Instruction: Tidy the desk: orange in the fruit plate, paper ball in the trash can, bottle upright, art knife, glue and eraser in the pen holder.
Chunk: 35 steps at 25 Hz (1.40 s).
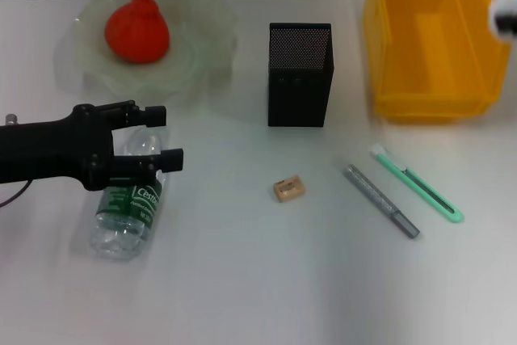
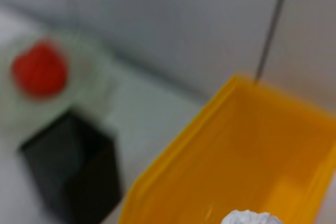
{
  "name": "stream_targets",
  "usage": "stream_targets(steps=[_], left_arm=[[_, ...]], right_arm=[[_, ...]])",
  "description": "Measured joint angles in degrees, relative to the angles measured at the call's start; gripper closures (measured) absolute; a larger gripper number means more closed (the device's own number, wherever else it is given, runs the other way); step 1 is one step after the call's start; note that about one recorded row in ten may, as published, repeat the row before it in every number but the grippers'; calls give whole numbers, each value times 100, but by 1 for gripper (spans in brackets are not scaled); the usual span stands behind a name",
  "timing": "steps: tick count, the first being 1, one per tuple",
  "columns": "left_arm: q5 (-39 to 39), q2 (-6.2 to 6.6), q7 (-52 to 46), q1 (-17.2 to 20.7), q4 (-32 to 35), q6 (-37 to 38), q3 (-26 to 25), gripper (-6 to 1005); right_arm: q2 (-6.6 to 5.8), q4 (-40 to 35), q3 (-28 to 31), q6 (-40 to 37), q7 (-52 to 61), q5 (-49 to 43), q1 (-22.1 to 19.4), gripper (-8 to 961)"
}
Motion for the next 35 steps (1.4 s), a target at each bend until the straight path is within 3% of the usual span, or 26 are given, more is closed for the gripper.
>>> stream_targets(steps=[1,6,10,15,18,20,21,23,25,26,27,28,30,31,32,34,35], left_arm=[[0,1,-22,2,0,-5,-15,167],[0,-4,-199,-10,0,-38,-20,168],[-25,-44,-595,-89,124,-60,-20,169],[31,-56,-1203,-182,392,-188,35,170],[291,-1,-2572,-312,928,-368,70,171],[339,10,-2748,-332,981,-383,73,171],[663,53,-3561,-476,1304,-440,78,171],[1161,54,-4413,-641,1744,-501,77,172],[1288,39,-4551,-678,1855,-522,80,172],[2061,-46,-5243,-865,2266,-635,161,173],[2061,-46,-5243,-865,2266,-635,161,173],[2721,-145,-5671,-1038,2452,-760,360,173],[2721,-145,-5671,-1038,2452,-760,360,173],[3070,-235,-5851,-1123,2508,-846,516,174],[3413,-323,-6048,-1183,2529,-1068,785,174],[3549,-363,-6175,-1197,2507,-1251,988,174],[3558,-369,-6483,-1193,2344,-1707,1565,175]], right_arm=[[33,282,52,560,-35,127,11,449],[62,1123,17,1581,-361,291,139,403],[32,1558,61,1762,-729,726,199,366],[-142,1997,103,1765,-1222,1587,81,296],[-195,2109,144,1521,-1575,2060,-136,197],[-204,2142,152,1187,-1946,2503,-380,131],[-208,2234,153,623,-2464,3061,-671,125],[-215,2323,155,347,-2720,3283,-790,113],[-246,2612,154,-384,-3278,3710,-1014,101],[-293,3051,150,-1104,-3840,3909,-1133,102],[-293,3051,150,-1104,-3840,3909,-1133,104],[-332,3537,152,-1631,-4369,3920,-1154,105],[-345,3822,150,-1801,-4620,3883,-1146,105],[-352,4308,148,-1905,-5031,3808,-1119,105],[-352,4308,148,-1905,-5031,3808,-1119,105],[-352,4727,144,-1857,-5365,3714,-1081,106],[-356,4879,145,-1811,-5468,3677,-1061,106]])
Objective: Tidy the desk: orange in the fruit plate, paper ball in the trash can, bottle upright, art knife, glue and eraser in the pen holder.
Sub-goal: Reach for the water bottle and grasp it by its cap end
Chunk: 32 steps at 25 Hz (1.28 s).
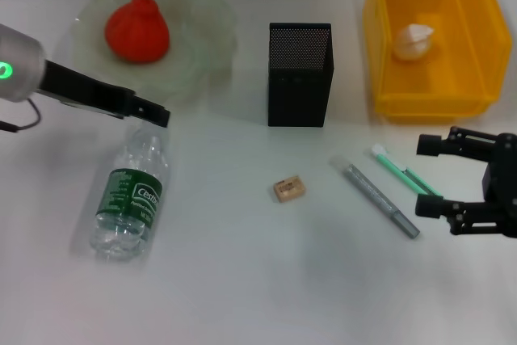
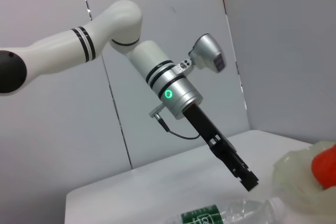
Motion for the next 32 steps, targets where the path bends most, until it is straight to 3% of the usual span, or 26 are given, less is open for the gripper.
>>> stream_targets(steps=[2,4,6,7,24,28,32], left_arm=[[-1,2,-46,-2,-26,-55,84,175],[15,9,-289,-42,-166,-363,585,176],[15,9,-289,-42,-166,-363,585,176],[30,-3,-508,-53,-188,-670,1026,176],[399,-7,-857,-52,-327,-1448,1830,180],[666,-28,-1102,-63,-326,-1628,2497,181],[685,-29,-1147,-50,-270,-1660,2657,330]], right_arm=[[-14,196,4,93,-149,-56,24,106],[-25,232,5,148,-201,-113,16,106],[-64,237,80,171,-210,-154,-33,106],[-64,237,80,171,-210,-154,-33,106],[-117,262,293,161,-301,-155,-178,105],[-122,265,305,153,-303,-135,-180,105],[-122,267,369,140,-305,-140,-189,105]])
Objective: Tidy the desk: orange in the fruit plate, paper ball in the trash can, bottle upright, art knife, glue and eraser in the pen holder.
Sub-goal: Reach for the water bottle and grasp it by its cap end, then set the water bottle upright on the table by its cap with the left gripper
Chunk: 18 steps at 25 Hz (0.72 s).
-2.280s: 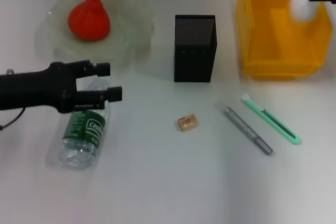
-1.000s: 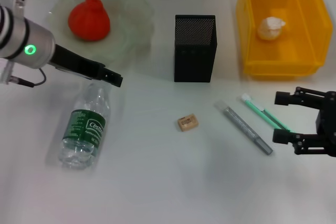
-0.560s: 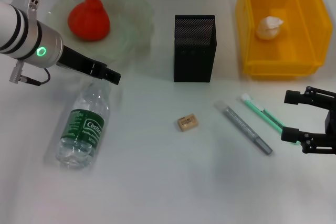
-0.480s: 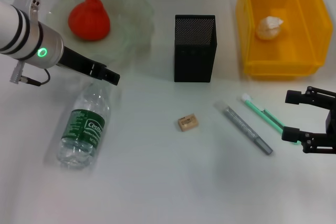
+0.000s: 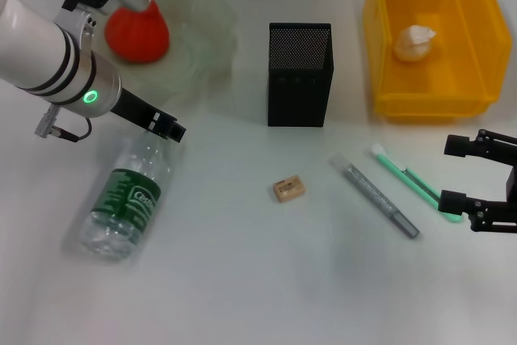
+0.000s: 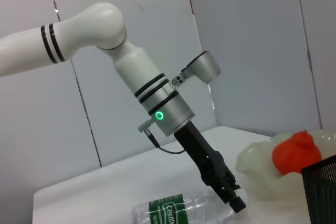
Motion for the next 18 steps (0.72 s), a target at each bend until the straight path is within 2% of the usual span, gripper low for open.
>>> stream_targets(steps=[4,9,13,14,16,18], left_arm=[[-3,0,30,114,212,-16,204,431],[-54,28,203,253,366,58,203,537],[-389,41,551,507,763,309,-44,538],[-940,53,1036,735,939,496,-472,538],[-1323,56,1409,859,939,624,-821,539],[-1987,63,2133,1021,818,885,-1377,539]], right_arm=[[-18,0,98,-34,1,-2,-57,105],[-18,0,167,-55,2,8,-105,106],[-17,0,167,-74,30,30,-135,106],[-3,0,167,-77,39,35,-140,106],[8,0,166,-79,44,38,-140,106],[22,0,166,-93,73,42,-137,106]])
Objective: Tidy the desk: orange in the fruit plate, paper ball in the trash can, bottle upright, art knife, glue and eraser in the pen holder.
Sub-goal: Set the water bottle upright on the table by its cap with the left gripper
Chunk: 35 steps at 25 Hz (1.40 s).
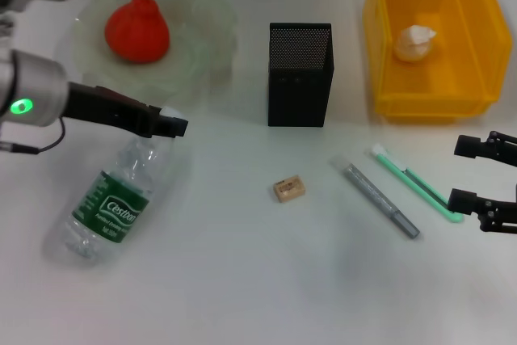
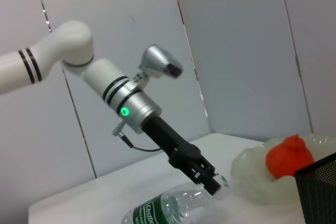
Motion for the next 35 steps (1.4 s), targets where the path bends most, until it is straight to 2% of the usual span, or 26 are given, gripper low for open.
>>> stream_targets(steps=[5,6,7,10,12,13,15,21,27,31,35], left_arm=[[-1311,23,1589,286,-651,611,-1324,548],[-1664,27,2236,344,-1036,830,-1833,551],[-1664,27,2236,344,-1036,830,-1833,553],[-2166,28,3200,417,-1680,1055,-2373,557],[-2249,27,3426,433,-1830,1066,-2442,557],[-2426,26,3944,480,-2147,1098,-2551,557],[-2601,26,4299,544,-2327,1127,-2609,558],[-3395,25,5159,811,-2551,1208,-2698,561],[-3489,27,5630,796,-2885,1213,-2908,565],[-3572,17,6244,719,-3350,1213,-3272,565],[-3999,22,6953,703,-3884,1199,-3395,564]], right_arm=[[10,6,16,-132,223,50,97,105],[15,7,31,-178,278,67,128,105],[24,8,51,-220,317,77,154,105],[68,4,166,-352,470,88,263,105],[82,0,234,-449,576,90,329,105],[87,0,264,-498,617,91,361,105],[101,1,329,-563,680,91,404,105],[180,2,437,-614,779,100,527,106],[226,0,439,-639,827,100,608,106],[275,0,439,-639,856,121,624,107],[293,0,440,-639,890,162,627,107]])
